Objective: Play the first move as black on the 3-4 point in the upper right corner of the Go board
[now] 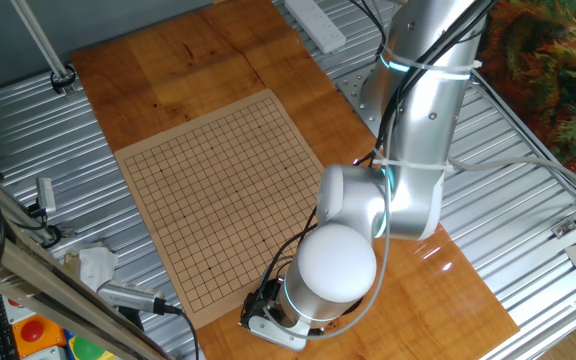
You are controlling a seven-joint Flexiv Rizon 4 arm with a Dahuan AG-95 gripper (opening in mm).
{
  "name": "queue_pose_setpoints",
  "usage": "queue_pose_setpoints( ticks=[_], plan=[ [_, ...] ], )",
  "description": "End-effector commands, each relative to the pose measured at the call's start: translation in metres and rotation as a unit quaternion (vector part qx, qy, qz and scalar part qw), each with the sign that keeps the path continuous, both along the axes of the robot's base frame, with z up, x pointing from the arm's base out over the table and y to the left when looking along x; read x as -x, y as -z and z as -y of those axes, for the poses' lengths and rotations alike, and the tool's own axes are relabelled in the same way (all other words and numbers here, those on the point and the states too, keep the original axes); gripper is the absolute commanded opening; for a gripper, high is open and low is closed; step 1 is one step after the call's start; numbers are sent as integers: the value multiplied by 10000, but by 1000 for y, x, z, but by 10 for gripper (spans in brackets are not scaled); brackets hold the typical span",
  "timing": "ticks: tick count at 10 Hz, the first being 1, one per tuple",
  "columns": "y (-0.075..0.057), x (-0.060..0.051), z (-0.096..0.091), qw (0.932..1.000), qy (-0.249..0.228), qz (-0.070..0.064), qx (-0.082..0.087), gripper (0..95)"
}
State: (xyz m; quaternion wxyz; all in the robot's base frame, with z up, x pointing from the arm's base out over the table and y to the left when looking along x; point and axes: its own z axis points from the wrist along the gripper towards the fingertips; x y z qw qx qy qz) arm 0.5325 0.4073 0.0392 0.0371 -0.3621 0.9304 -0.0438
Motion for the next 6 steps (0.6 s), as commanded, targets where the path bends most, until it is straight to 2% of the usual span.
queue_pose_setpoints(
  ticks=[1, 6],
  plan=[
    [-3, 1, 1, 10000, -6, -19, 50, 190],
    [-3, 0, 0, 9999, -41, -35, 84, 190]
  ],
)
